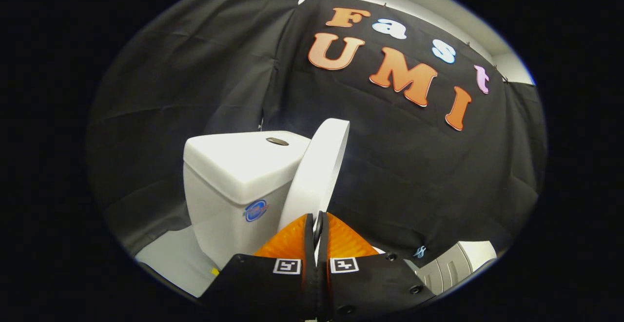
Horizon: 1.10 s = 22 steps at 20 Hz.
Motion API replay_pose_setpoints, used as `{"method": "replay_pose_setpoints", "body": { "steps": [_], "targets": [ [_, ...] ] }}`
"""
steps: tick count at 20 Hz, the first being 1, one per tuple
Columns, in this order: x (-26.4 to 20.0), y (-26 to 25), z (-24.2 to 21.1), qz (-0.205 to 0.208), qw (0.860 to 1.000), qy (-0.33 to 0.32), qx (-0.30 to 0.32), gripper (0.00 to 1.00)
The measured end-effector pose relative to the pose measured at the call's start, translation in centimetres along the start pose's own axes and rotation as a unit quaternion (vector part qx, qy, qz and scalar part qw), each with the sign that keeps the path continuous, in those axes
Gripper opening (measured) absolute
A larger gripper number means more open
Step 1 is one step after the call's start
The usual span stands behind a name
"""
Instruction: Open the toilet lid.
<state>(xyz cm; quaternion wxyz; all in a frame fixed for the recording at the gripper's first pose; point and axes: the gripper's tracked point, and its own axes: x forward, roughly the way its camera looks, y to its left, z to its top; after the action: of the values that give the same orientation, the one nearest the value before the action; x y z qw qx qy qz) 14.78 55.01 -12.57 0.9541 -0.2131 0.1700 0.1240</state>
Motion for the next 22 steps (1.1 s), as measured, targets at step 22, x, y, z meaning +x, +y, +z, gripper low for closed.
{"method": "replay_pose_setpoints", "body": {
  "steps": [22],
  "targets": [
    [0.6,1.7,-0.9,0.047,0.999,0.016,0.004,0.35]
  ]
}}
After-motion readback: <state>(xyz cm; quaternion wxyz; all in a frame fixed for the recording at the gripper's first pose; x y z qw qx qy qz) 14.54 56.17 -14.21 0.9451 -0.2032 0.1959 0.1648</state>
